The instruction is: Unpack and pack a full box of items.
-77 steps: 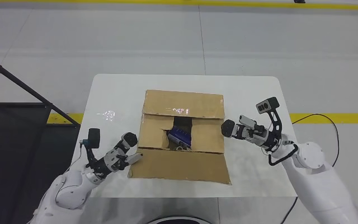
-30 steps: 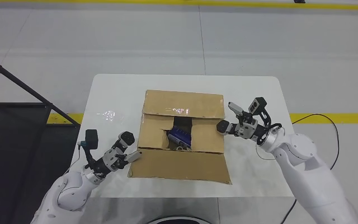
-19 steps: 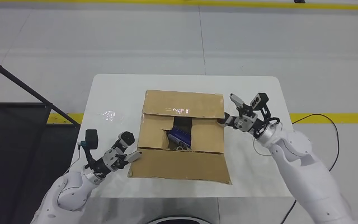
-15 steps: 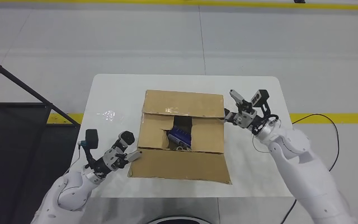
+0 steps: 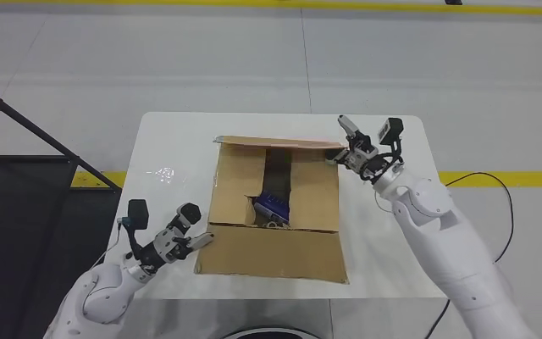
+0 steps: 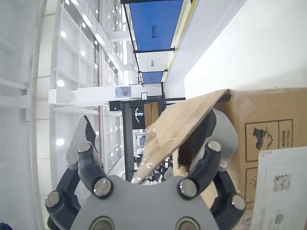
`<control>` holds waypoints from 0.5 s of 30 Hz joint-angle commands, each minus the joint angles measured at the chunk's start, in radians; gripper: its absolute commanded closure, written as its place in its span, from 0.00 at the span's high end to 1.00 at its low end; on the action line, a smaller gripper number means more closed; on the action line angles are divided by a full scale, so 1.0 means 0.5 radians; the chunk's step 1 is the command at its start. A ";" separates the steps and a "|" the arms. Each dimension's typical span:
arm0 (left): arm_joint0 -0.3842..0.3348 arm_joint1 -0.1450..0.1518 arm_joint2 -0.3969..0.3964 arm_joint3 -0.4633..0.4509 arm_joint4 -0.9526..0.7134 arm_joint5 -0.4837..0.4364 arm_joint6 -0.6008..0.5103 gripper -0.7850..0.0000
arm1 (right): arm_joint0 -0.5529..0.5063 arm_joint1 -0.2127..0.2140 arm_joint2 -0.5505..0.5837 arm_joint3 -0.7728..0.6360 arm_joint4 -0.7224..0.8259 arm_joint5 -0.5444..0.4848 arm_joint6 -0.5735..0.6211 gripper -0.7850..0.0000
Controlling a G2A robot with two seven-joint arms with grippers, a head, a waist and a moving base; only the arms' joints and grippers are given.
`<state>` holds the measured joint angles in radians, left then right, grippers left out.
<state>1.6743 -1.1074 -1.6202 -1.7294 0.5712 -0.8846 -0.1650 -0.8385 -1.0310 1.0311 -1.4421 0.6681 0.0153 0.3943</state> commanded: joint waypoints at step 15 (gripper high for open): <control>0.001 0.003 0.029 0.025 0.103 -0.013 0.076 1.00 | 0.265 -0.153 -0.192 0.304 -0.213 -0.174 -0.305 1.00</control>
<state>1.6752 -1.1059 -1.6072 -1.7184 0.6206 -0.8902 -0.1289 -0.7161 -1.1029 0.9404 -1.3030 0.5686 -0.0641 0.2496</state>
